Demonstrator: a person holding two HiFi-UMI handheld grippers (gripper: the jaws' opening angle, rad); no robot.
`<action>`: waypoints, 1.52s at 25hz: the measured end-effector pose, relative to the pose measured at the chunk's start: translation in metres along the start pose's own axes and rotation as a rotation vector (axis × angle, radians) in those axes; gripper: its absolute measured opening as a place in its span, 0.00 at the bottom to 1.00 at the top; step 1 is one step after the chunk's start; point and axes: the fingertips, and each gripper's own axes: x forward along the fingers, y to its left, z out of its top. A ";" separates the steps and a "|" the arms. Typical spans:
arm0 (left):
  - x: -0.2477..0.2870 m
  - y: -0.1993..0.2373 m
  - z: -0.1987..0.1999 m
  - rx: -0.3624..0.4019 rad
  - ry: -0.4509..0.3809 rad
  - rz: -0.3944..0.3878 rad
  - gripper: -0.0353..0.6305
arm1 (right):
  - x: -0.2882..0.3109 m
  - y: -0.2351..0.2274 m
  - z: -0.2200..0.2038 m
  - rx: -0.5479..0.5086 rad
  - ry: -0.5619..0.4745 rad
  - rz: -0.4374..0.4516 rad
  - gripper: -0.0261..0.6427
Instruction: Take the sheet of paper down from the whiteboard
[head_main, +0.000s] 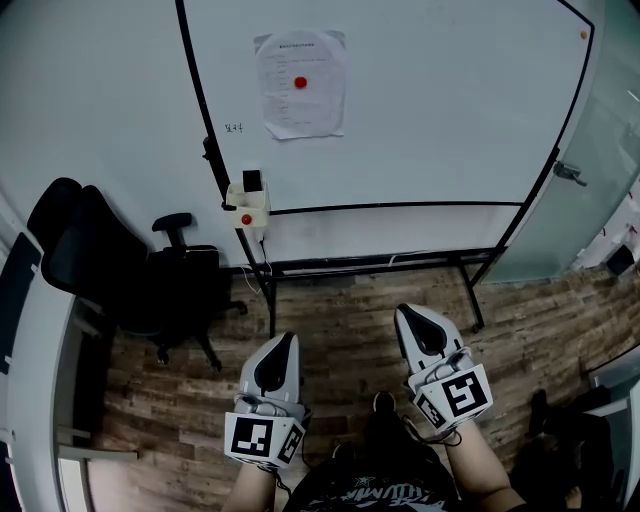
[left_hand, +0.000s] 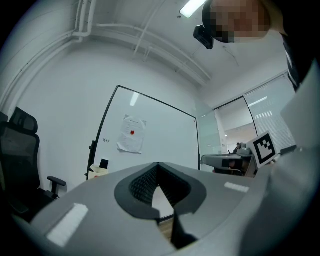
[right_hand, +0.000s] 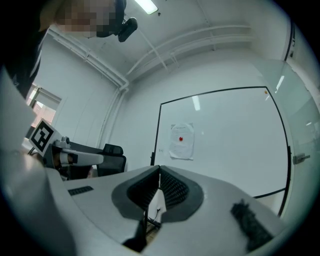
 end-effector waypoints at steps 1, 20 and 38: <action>0.003 0.000 0.000 0.007 -0.002 0.004 0.06 | 0.004 -0.002 -0.001 -0.001 -0.006 0.007 0.06; 0.128 0.031 0.009 0.071 -0.034 0.175 0.06 | 0.123 -0.108 -0.011 0.026 -0.078 0.133 0.06; 0.222 0.031 0.013 0.102 -0.059 0.301 0.07 | 0.185 -0.191 -0.029 0.075 -0.097 0.258 0.06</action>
